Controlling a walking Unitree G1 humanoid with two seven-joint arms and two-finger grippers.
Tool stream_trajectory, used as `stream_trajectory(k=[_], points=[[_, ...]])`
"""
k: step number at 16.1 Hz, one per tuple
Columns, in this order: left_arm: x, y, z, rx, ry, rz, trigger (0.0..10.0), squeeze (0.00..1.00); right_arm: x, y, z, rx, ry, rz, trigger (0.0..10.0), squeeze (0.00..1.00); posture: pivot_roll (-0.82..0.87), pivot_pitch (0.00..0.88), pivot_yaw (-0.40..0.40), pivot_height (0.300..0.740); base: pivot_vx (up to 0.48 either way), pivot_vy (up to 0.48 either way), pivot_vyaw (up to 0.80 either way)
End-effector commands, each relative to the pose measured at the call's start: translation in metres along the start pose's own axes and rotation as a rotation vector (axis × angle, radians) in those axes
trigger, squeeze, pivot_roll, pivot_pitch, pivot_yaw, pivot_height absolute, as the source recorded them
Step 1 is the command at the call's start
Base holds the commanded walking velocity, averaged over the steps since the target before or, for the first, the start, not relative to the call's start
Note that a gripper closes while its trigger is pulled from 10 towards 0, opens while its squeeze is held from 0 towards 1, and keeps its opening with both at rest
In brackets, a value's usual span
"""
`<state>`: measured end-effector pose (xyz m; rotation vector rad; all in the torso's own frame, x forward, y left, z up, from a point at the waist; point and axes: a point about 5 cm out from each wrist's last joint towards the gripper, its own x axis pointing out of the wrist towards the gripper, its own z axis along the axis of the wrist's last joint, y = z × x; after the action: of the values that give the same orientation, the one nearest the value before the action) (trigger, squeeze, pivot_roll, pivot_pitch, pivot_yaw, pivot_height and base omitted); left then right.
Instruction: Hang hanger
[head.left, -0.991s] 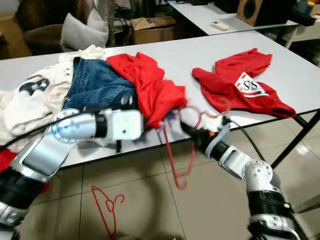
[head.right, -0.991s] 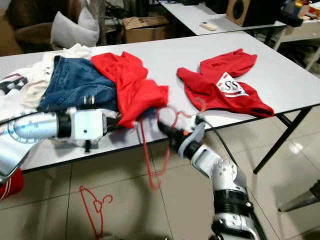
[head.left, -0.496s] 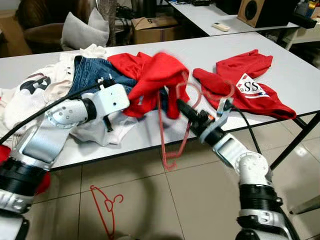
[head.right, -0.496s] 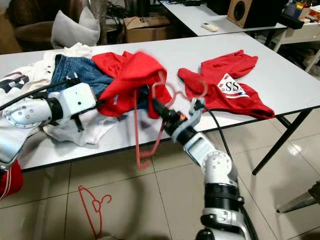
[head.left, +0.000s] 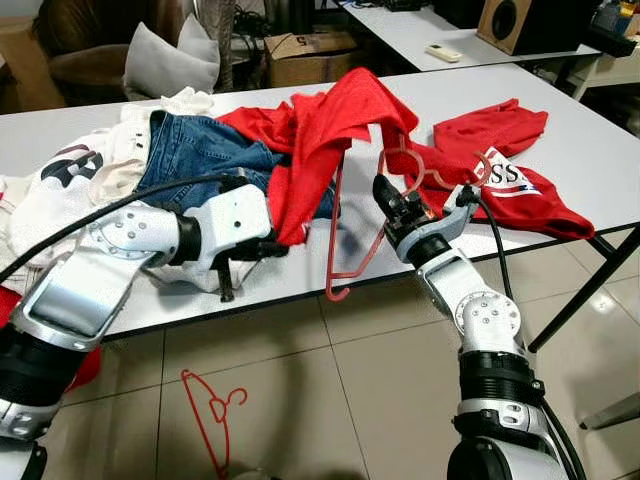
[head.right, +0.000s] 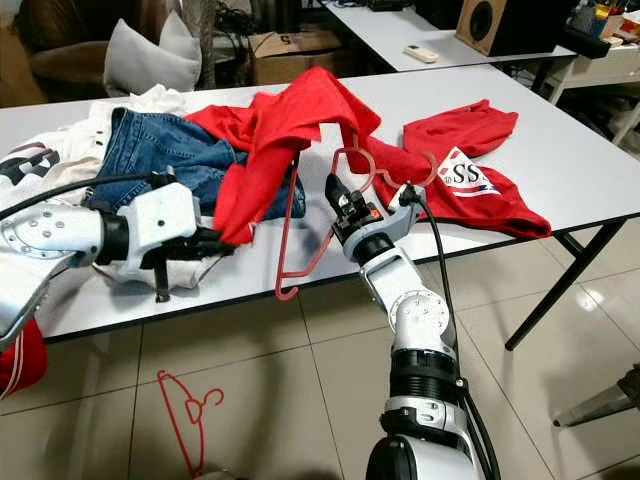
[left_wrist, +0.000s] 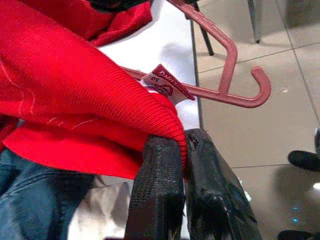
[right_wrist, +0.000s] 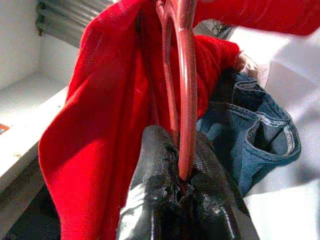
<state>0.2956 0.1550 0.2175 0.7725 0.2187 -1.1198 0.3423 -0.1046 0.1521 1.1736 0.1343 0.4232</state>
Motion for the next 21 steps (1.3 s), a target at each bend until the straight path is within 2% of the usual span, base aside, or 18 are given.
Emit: stream_trajectory(k=[1, 2, 3, 4, 5, 6, 7, 8, 9, 10, 11, 12, 14, 16, 18, 19, 20, 21], points=[[0.006, -0.006, -0.001, 0.003, 0.014, -0.055, 0.0, 0.00, 0.018, 0.033, -0.004, 0.088, -0.056, 0.108, 10.0, 0.00, -0.03, 0.000, 0.008, 0.740, 0.000, 0.000, 0.00], [0.006, -0.005, -0.001, 0.000, 0.012, -0.041, 0.0, 0.00, 0.019, 0.035, -0.007, 0.076, -0.044, 0.115, 10.0, 0.00, -0.03, 0.000, 0.009, 0.740, 0.000, 0.000, 0.00], [0.006, -0.001, 0.001, -0.006, -0.004, -0.008, 0.0, 0.00, 0.018, 0.035, -0.011, -0.015, -0.006, 0.111, 10.0, 0.00, -0.03, 0.000, 0.010, 0.740, 0.000, 0.000, 0.00], [0.005, 0.007, 0.004, -0.020, -0.024, 0.065, 0.0, 0.00, 0.016, 0.032, -0.014, -0.155, 0.045, 0.091, 10.0, 0.00, -0.03, 0.000, 0.008, 0.740, 0.000, 0.000, 0.00], [0.004, 0.020, 0.007, -0.023, -0.037, 0.172, 0.0, 0.00, 0.013, 0.029, -0.015, -0.256, 0.081, 0.073, 10.0, 0.00, -0.03, 0.000, 0.008, 0.740, 0.000, 0.000, 0.00], [-0.003, 0.046, 0.012, -0.012, -0.057, 0.371, 0.0, 0.00, 0.007, 0.024, -0.014, -0.378, 0.129, 0.047, 10.0, 0.00, -0.03, 0.000, 0.008, 0.740, 0.000, 0.000, 0.00], [-0.016, 0.075, 0.020, -0.001, -0.082, 0.579, 0.0, 0.00, 0.001, 0.022, -0.011, -0.421, 0.164, 0.045, 10.0, 0.00, -0.04, 0.000, 0.015, 0.740, 0.000, 0.000, 0.00], [-0.026, 0.090, 0.027, 0.027, -0.098, 0.677, 0.0, 0.00, -0.001, 0.024, -0.007, -0.454, 0.179, 0.062, 10.0, 0.00, -0.05, 0.000, 0.023, 0.740, 0.000, 0.000, 0.00], [-0.041, 0.110, 0.038, 0.093, -0.098, 0.786, 0.0, 0.00, -0.004, 0.032, 0.003, -0.397, 0.170, 0.119, 10.0, 0.00, -0.05, 0.000, 0.027, 0.740, 0.000, 0.000, 0.00], [-0.060, 0.128, 0.049, 0.170, -0.087, 0.911, 0.0, 0.00, -0.009, 0.038, 0.011, -0.383, 0.179, 0.168, 10.0, 0.00, -0.05, 0.000, 0.032, 0.740, 0.000, 0.000, 0.00], [-0.073, 0.139, 0.061, 0.234, -0.079, 0.964, 0.0, 0.00, -0.016, 0.038, 0.015, -0.485, 0.247, 0.183, 10.0, 0.00, -0.05, 0.000, 0.036, 0.740, 0.000, 0.000, 0.00], [-0.078, 0.146, 0.069, 0.301, -0.054, 0.966, 0.0, 0.00, -0.025, 0.040, 0.019, -0.553, 0.293, 0.201, 10.0, 0.00, -0.05, 0.000, 0.036, 0.740, 0.000, 0.000, 0.00], [-0.081, 0.153, 0.075, 0.383, -0.010, 0.926, 0.0, 0.00, -0.036, 0.060, 0.033, -0.522, 0.268, 0.297, 10.0, 0.00, -0.06, 0.000, 0.054, 0.740, 0.000, 0.000, 0.00], [-0.083, 0.155, 0.079, 0.400, -0.013, 0.910, 0.0, 0.00, -0.044, 0.070, 0.034, -0.508, 0.282, 0.364, 10.0, 0.00, -0.06, 0.000, 0.058, 0.740, 0.000, 0.000, 0.00], [-0.084, 0.158, 0.090, 0.398, -0.068, 0.865, 0.0, 0.00, -0.056, 0.082, 0.030, -0.452, 0.299, 0.487, 10.0, 0.00, -0.07, 0.000, 0.064, 0.740, 0.000, 0.000, 0.00], [-0.083, 0.158, 0.093, 0.388, -0.087, 0.842, 0.0, 0.00, -0.057, 0.081, 0.031, -0.438, 0.277, 0.483, 10.0, 0.00, -0.07, 0.000, 0.067, 0.740, 0.000, 0.000, 0.00], [-0.066, 0.154, 0.090, 0.339, -0.107, 0.745, 0.0, 0.00, -0.049, 0.030, 0.037, -0.450, 0.247, 0.063, 10.0, 0.00, -0.08, 0.000, 0.077, 0.740, 0.000, 0.000, 0.00], [-0.056, 0.150, 0.083, 0.318, -0.099, 0.715, 0.0, 0.00, -0.055, 0.019, 0.033, -0.530, 0.303, 0.017, 10.0, 0.00, -0.09, 0.000, 0.080, 0.740, 0.000, 0.000, 0.00]])
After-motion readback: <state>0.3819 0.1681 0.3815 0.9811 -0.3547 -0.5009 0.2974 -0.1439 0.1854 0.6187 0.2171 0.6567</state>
